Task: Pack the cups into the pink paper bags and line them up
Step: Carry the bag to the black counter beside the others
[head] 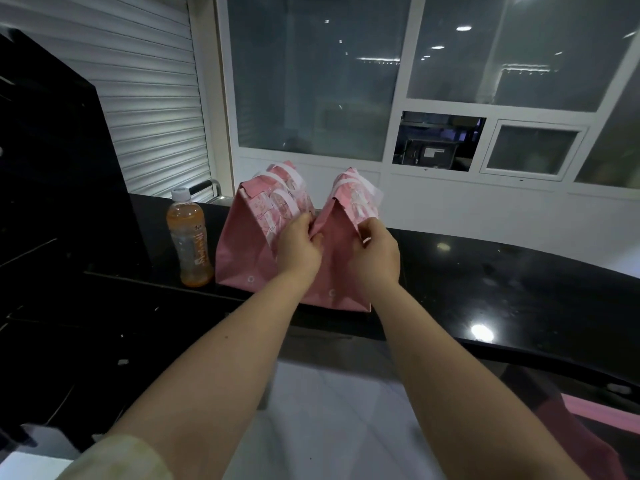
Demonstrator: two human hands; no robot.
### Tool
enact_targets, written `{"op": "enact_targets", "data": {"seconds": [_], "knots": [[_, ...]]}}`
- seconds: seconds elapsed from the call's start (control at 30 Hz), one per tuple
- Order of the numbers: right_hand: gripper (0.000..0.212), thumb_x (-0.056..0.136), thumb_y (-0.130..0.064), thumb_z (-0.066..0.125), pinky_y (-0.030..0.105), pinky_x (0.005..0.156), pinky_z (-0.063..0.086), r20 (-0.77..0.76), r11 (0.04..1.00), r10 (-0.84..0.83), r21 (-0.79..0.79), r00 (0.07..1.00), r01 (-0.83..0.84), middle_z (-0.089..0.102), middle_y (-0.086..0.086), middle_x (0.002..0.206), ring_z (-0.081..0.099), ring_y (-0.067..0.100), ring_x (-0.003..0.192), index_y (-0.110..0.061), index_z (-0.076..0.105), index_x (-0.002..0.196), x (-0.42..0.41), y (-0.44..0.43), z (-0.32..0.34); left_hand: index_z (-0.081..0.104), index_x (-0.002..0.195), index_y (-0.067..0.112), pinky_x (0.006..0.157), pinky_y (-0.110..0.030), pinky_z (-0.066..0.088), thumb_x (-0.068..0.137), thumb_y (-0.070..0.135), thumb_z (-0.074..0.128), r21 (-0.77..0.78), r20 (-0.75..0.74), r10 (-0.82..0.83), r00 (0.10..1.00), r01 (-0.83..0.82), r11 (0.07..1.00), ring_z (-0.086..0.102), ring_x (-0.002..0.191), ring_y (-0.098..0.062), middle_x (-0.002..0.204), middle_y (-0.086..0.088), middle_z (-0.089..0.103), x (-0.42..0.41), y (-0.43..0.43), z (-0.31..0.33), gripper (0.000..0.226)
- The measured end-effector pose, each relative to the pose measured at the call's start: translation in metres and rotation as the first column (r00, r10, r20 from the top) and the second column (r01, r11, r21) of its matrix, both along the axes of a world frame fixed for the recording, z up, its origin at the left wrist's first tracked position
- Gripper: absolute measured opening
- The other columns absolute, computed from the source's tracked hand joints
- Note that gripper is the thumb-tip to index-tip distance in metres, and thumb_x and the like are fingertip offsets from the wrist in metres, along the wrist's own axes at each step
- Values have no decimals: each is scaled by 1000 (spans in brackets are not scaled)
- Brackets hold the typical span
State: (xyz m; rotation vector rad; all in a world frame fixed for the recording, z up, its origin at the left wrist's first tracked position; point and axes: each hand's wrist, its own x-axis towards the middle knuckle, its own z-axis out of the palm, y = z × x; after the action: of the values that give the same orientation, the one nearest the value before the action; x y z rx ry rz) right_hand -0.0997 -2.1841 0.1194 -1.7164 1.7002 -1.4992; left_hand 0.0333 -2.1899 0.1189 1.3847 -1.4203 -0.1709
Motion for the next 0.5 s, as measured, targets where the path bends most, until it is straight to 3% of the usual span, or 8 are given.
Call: {"op": "enact_targets", "data": {"seconds": [0.13, 0.27, 0.33, 0.5], "knots": [[14, 89, -20, 57, 28, 53, 40, -109, 999, -4, 44, 994, 9, 57, -9, 74, 55, 14, 66, -27, 51, 78, -12, 7, -17, 55, 83, 24, 58, -10, 30, 88, 15, 69, 35, 18, -33, 999, 32, 999, 59, 77, -10, 85, 6, 64, 10, 6, -17, 17], [15, 89, -16, 53, 34, 51, 36, -146, 995, 15, 103, 989, 0, 54, 2, 66, 46, 21, 58, -15, 48, 74, -16, 13, -48, 36, 65, 26, 55, -9, 33, 85, 7, 70, 18, 53, -15, 998, 14, 1000, 43, 62, -10, 68, 13, 43, 11, 13, -33, 43], [18, 89, -15, 52, 31, 51, 34, -111, 996, 0, 90, 994, 10, 52, 1, 65, 44, 17, 57, -17, 47, 72, -16, 13, -51, 40, 68, 24, 55, -9, 34, 85, 5, 67, 26, 63, -20, 998, 19, 999, 43, 60, -3, 70, 12, 45, 11, 14, -31, 37], [13, 92, -22, 57, 32, 57, 45, -101, 989, -5, 143, 995, 20, 57, -4, 77, 55, 14, 67, -22, 53, 79, -25, 21, -68, 54, 81, 16, 62, -26, 39, 88, 4, 62, 78, -3, -63, 998, 63, 995, 56, 75, -17, 82, -2, 60, 12, 23, -66, 16]]}}
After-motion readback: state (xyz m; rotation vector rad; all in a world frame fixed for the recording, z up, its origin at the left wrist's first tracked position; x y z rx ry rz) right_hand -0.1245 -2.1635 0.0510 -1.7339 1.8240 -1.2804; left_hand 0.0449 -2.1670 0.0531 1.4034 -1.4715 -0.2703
